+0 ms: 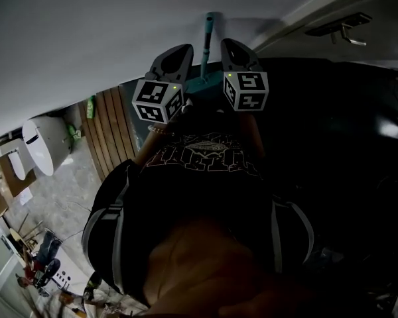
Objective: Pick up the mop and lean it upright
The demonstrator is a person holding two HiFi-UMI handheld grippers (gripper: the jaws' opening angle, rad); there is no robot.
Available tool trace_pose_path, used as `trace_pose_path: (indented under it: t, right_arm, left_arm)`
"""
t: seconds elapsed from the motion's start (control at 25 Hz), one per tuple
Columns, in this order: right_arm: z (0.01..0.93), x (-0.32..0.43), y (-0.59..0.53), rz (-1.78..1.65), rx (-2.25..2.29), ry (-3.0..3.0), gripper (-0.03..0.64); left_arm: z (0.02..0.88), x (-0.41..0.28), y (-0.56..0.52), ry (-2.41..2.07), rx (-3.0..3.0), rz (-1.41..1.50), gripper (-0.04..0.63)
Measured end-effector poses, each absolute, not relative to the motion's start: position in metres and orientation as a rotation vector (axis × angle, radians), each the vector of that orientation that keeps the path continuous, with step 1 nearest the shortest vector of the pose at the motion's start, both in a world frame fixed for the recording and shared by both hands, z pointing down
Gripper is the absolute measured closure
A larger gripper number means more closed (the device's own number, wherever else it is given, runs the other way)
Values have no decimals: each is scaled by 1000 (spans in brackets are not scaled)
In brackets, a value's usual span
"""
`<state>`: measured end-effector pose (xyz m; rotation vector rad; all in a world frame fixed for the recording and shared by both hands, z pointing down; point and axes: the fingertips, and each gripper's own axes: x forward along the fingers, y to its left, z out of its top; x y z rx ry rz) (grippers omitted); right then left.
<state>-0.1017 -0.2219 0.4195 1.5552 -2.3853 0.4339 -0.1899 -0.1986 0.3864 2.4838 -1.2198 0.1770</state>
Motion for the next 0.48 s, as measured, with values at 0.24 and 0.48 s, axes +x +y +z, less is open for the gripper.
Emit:
trace_pose_path:
  t: [0.24,0.48]
  right_arm:
    - [441,-119,-233,451,1573,-2356,597]
    - [469,-143,-250,471,1586,-2310,569]
  left_arm:
    - [402,-207,-201,-1176,2489,196,558]
    - [418,-230,-210,-1147,2496,200,558]
